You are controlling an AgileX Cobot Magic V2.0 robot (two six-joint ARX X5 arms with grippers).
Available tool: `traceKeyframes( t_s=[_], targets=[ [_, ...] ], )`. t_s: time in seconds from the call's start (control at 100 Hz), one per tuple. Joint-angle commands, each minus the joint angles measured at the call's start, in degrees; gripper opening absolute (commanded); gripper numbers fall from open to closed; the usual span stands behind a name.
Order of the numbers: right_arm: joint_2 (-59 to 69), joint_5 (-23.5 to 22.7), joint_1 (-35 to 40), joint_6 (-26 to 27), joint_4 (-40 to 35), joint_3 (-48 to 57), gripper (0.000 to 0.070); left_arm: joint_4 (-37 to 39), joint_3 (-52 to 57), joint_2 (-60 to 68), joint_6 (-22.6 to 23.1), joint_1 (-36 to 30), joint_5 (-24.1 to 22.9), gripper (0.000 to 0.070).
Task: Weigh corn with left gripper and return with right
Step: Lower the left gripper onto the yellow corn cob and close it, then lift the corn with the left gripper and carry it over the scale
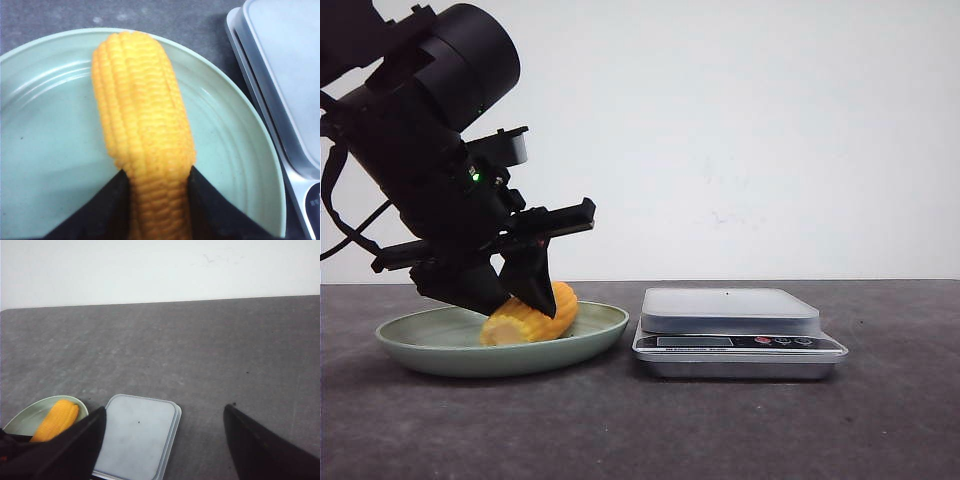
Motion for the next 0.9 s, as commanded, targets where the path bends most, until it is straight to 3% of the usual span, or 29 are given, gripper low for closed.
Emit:
traceKeyframes(
  t_s=[0.0, 0.17, 0.38, 0.68, 0.89],
  targets=[
    [0.2, 0.2, 0.2, -0.5, 0.5, 0.9, 0.0466, -0.8, 1.2, 0.4, -0.1, -0.7, 0.1, 0.0004],
    [0.2, 0.2, 0.2, -0.5, 0.5, 0.9, 0.0466, -6.0, 5.3, -4.8, 1.0, -0.8, 0.2, 0.0004],
    [0.2, 0.2, 0.2, -0.5, 0.9, 0.9, 0.0466, -15.8, 18.1, -7.7, 3.4, -4.2, 0.6, 0.0006],
    [0.2, 0.0, 0.2, -0.2, 1.6, 0.9, 0.0466, -17.6, 35.4, 8.3, 1.4, -13.3, -1.8, 0.0009],
    [-0.2, 0.0, 0.2, -0.3, -0.3, 0.9, 0.0466, -18.4, 40.8, 18.3, -1.5, -15.4, -2.3, 0.0009]
  ],
)
